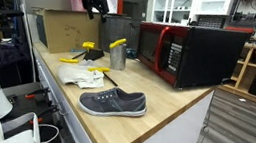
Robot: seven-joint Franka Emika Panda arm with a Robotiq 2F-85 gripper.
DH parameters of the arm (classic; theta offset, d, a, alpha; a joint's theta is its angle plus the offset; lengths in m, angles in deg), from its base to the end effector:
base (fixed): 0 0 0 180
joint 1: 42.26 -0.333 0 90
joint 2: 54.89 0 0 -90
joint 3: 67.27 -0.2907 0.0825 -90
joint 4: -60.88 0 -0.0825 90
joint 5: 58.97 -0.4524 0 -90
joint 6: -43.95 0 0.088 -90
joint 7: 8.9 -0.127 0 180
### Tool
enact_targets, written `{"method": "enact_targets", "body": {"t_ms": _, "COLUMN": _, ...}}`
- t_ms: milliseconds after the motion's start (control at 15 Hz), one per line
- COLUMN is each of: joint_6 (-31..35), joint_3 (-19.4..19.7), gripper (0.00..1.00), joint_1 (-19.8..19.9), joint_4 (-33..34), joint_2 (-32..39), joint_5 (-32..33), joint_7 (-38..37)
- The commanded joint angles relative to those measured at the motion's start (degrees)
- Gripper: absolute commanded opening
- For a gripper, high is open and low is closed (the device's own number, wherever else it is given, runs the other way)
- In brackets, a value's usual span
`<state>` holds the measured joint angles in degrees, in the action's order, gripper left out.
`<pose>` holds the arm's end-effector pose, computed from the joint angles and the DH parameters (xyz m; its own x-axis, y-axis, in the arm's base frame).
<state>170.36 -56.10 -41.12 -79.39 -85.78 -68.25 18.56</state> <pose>0.4888 -0.0969 0.4535 0.9210 0.1679 0.3515 0.2146 -0.9718 -0.0981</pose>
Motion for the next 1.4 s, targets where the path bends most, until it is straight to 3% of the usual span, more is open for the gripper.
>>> {"method": "enact_targets", "body": {"t_ms": 0, "joint_6": -2.14, "joint_3": 4.72, "gripper": 1.00, "joint_1": -5.51, "joint_4": 0.95, "joint_2": -2.11, "joint_5": -4.27, "joint_7": 10.39}}
{"method": "enact_targets", "body": {"t_ms": 333, "joint_6": -7.83, "joint_3": 7.13, "gripper": 1.00, "joint_1": -6.51, "joint_4": 2.56, "joint_2": -2.88, "joint_5": -7.63, "joint_7": 15.90}}
{"method": "enact_targets", "body": {"t_ms": 733, "joint_6": -13.55, "joint_3": 6.81, "gripper": 1.00, "joint_1": -5.72, "joint_4": 5.20, "joint_2": -2.40, "joint_5": -9.67, "joint_7": 14.66}}
{"method": "enact_targets", "body": {"t_ms": 800, "joint_6": -10.99, "joint_3": 5.92, "gripper": 1.00, "joint_1": -4.97, "joint_4": 3.55, "joint_2": -2.63, "joint_5": -8.86, "joint_7": 14.53}}
{"method": "enact_targets", "body": {"t_ms": 1333, "joint_6": -12.14, "joint_3": 5.90, "gripper": 1.00, "joint_1": -4.89, "joint_4": 4.07, "joint_2": -2.61, "joint_5": -9.24, "joint_7": 14.53}}
